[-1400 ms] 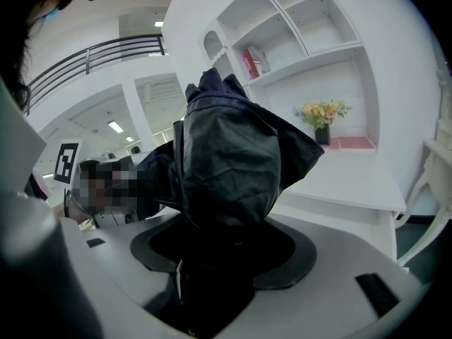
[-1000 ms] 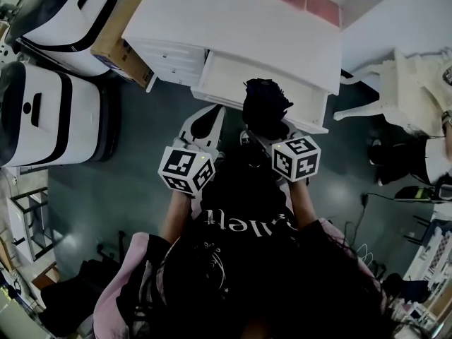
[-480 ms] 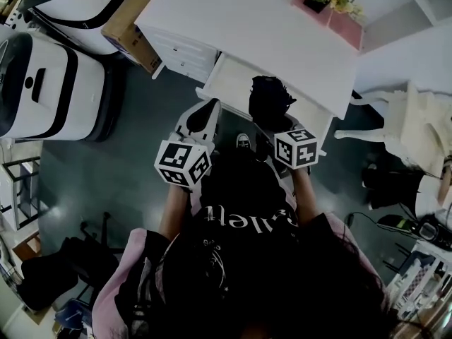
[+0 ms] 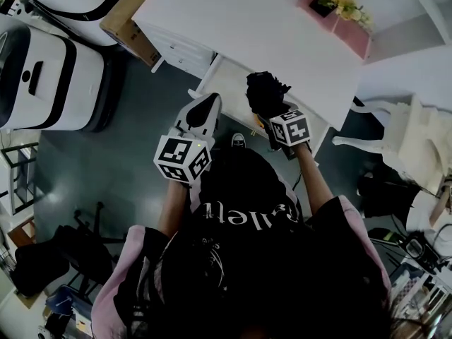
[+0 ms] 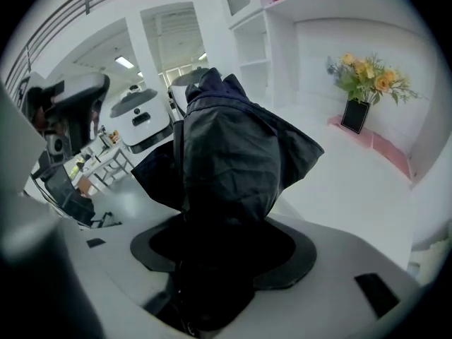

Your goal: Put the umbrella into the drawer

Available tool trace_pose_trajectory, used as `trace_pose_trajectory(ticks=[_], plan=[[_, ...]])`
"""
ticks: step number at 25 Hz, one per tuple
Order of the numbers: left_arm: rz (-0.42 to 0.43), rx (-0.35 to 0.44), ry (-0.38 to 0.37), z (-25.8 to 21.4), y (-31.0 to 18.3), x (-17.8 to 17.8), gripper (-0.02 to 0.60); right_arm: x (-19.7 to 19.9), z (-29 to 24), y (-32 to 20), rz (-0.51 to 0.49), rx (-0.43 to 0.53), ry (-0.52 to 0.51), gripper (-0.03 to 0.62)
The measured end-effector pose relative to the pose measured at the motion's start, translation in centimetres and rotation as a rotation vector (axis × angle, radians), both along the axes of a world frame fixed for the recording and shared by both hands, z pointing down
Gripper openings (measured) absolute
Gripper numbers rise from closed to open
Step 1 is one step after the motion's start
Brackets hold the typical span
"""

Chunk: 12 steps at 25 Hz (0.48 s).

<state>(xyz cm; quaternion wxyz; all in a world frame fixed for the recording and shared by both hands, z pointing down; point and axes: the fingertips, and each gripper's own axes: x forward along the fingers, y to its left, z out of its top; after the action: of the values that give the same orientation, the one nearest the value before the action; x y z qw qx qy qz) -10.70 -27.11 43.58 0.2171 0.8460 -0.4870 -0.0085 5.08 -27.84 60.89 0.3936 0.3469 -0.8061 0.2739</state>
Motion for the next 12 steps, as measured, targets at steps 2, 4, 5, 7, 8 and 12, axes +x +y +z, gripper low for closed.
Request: trace_pose_trajectory(ticks=[2,4,5,7,8,12], plan=[[0.000,-0.001,-0.005,0.0,-0.7,0.8,0.017,1.2,1.5,-0.8,-0.024,-0.014,0.045,0.285],[0.002,-0.005,-0.011,0.1,-1.3,1.5,0.017,2.3,3.1,-1.4,-0.049,-0.038,0.081,0.285],[0.002,-0.007,-0.015,0.3,-1.6,1.8,0.017,2.7,3.8,-1.6,-0.060,-0.054,0.095,0.285],[0.000,-0.015,-0.026,0.6,-2.0,2.2,0.017,3.4,5.2,-1.9,-0.086,-0.080,0.126,0.285],[-0.002,-0.020,-0.030,0.7,-2.2,2.4,0.017,3.7,5.9,-2.0,-0.106,-0.085,0.144,0.285],[-0.009,-0.039,-0.045,1.4,-2.9,3.2,0.017,4.2,8.6,-2.5,-0.199,-0.086,0.201,0.285]])
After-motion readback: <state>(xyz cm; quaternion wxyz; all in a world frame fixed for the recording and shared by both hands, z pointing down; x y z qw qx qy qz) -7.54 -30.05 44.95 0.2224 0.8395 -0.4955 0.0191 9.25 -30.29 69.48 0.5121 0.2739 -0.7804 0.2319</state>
